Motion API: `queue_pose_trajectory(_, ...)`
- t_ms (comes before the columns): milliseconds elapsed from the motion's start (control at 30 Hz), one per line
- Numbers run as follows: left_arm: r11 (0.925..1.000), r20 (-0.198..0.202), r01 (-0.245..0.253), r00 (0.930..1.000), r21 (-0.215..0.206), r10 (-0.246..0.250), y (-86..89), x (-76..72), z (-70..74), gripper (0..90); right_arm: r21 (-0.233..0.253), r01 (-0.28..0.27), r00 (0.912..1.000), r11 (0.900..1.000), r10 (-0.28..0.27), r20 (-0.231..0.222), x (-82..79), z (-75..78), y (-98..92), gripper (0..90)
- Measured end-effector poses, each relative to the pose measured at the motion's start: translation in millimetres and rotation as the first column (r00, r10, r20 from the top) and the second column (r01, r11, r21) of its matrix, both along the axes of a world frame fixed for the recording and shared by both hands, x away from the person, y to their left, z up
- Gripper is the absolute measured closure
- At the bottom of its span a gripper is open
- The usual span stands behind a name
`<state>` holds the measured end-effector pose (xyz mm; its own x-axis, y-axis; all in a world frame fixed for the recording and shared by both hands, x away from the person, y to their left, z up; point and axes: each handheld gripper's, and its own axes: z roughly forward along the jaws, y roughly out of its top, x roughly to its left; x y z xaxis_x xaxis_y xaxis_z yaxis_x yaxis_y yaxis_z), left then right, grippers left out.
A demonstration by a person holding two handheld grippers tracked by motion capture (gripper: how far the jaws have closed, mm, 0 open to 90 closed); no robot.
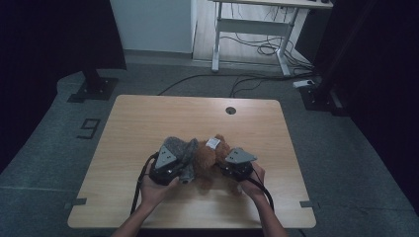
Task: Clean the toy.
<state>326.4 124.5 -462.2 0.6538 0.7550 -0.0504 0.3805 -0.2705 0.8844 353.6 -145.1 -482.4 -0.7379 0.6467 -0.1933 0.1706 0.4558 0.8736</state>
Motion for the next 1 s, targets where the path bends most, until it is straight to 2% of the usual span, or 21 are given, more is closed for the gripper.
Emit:
queue_pose_trajectory(67,1.0000,-0.007,-0.007,1.0000,-0.001,0.007,1.9,5.2,1.1,80.4,-0.021,0.015,0.9991,1.000,-0.014,0.039,4.4,2.3,2.2,63.6)
queue_pose_trajectory(133,1.0000,-0.017,-0.002,0.9999,-0.008,0.002,4.4,6.0,0.9,80.4,-0.023,-0.003,0.9991,1.000,0.004,0.042,5.6,0.4,2.7,62.0)
queue_pose_trajectory(200,0.9999,-0.020,0.003,0.9998,-0.016,-0.003,4.7,3.2,1.6,80.4,-0.018,-0.020,0.9990,1.000,0.021,0.040,2.4,-8.0,1.1,59.3)
queue_pose_trajectory(333,0.9990,0.004,0.034,0.9994,-0.029,-0.034,-5.9,-1.8,11.9,79.9,0.031,-0.012,0.9996,0.999,0.011,0.028,-4.1,-22.7,-5.5,55.9)
queue_pose_trajectory(467,0.9980,0.040,0.062,0.9973,0.007,-0.062,-30.2,-0.3,27.5,79.5,0.087,-0.002,0.9995,0.996,0.000,0.032,-9.2,-32.7,-10.6,54.9)
queue_pose_trajectory(533,0.9977,0.052,0.046,0.9975,0.050,-0.048,-39.5,4.5,26.2,79.6,0.095,0.000,0.9989,0.996,-0.004,0.046,-11.4,-35.5,-12.2,54.9)
queue_pose_trajectory(567,0.9980,0.039,0.040,0.9984,0.049,-0.042,-40.3,8.9,22.4,79.6,0.100,-0.001,0.9988,0.995,-0.004,0.050,-12.1,-37.1,-12.5,54.9)
queue_pose_trajectory(633,0.9991,-0.003,0.025,0.9997,0.034,-0.025,-35.4,16.7,12.6,79.7,0.095,0.001,0.9982,0.995,-0.007,0.060,-13.3,-39.0,-14.4,54.9)
queue_pose_trajectory(700,0.9991,-0.017,-0.008,0.9998,0.042,0.009,-23.7,20.9,3.1,79.9,0.101,0.005,0.9978,0.995,-0.011,0.066,-15.0,-41.7,-17.0,54.9)
queue_pose_trajectory(767,0.9998,-0.045,-0.018,0.9989,-0.009,0.017,-7.1,22.9,-3.8,80.2,0.118,-0.008,0.9973,0.993,-0.001,0.073,-17.2,-44.4,-18.7,55.0)
queue_pose_trajectory(833,0.9990,-0.037,-0.028,0.9989,-0.034,0.027,6.6,21.6,-3.3,80.4,0.104,-0.025,0.9952,0.994,0.015,0.097,-20.5,-45.5,-16.4,55.1)
queue_pose_trajectory(900,0.9982,-0.025,-0.049,0.9985,-0.036,0.048,16.7,20.2,1.2,80.3,0.089,-0.025,0.9933,0.996,0.015,0.114,-22.9,-45.6,-14.2,55.2)
queue_pose_trajectory(1000,0.9948,-0.006,-0.099,0.9951,-0.024,0.098,34.0,20.4,6.9,80.2,0.098,-0.026,0.9933,0.995,0.015,0.115,-23.1,-47.0,-15.8,55.2)
